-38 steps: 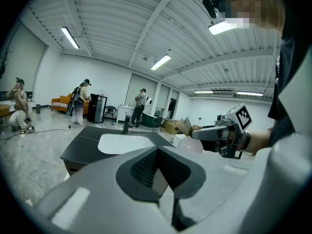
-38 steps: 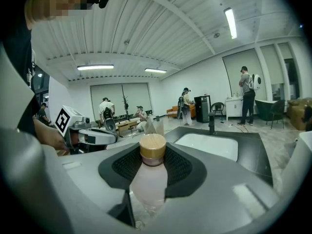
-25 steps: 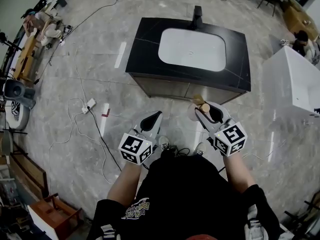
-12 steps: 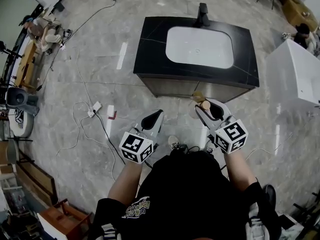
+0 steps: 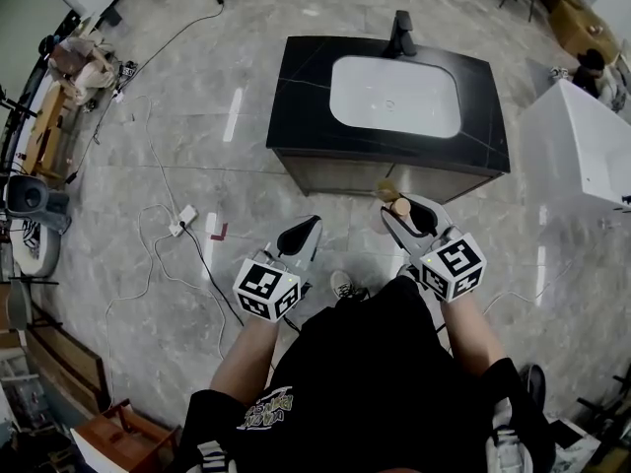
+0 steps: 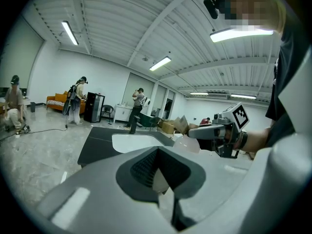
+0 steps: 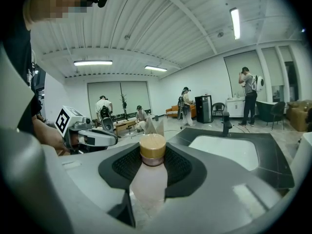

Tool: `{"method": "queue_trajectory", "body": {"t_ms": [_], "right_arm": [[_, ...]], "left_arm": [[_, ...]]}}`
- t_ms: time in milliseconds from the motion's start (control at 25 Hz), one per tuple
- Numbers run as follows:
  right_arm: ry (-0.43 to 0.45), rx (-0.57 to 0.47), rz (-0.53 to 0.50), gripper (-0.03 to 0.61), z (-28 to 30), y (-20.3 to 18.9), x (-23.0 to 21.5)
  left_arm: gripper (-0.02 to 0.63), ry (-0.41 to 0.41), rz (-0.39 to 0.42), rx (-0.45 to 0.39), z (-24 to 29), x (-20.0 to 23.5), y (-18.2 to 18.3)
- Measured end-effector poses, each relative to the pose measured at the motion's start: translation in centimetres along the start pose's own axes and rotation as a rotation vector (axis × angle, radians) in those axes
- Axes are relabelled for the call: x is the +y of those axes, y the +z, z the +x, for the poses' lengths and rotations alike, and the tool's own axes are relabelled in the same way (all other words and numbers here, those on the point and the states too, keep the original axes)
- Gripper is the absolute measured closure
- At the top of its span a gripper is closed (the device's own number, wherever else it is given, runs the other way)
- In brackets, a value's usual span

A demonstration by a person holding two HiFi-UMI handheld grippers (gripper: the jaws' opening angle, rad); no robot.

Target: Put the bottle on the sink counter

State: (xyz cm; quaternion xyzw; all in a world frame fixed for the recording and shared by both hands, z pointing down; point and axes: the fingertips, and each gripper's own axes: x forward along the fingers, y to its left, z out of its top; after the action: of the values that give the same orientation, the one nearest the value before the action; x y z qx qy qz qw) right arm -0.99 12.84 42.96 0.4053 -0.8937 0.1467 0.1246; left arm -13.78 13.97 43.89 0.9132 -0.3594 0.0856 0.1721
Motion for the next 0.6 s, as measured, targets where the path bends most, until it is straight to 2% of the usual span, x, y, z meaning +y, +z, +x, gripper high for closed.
{"method": "queue_trajectory", "body": {"t_ms": [320,600], "right_arm": [[0.042,0.010,-0.028,0.414,1.2,0.8,-0.3],[0.113,0.018,-0.050,0.414,3.2,1.8,-2.5]], "left_arm": [[0.612,0.034,-0.015,-0.012,0.1,0.7,0.4],[0.612,0.109,-0.037,-0.034,1.7,1.8,1.4]]}}
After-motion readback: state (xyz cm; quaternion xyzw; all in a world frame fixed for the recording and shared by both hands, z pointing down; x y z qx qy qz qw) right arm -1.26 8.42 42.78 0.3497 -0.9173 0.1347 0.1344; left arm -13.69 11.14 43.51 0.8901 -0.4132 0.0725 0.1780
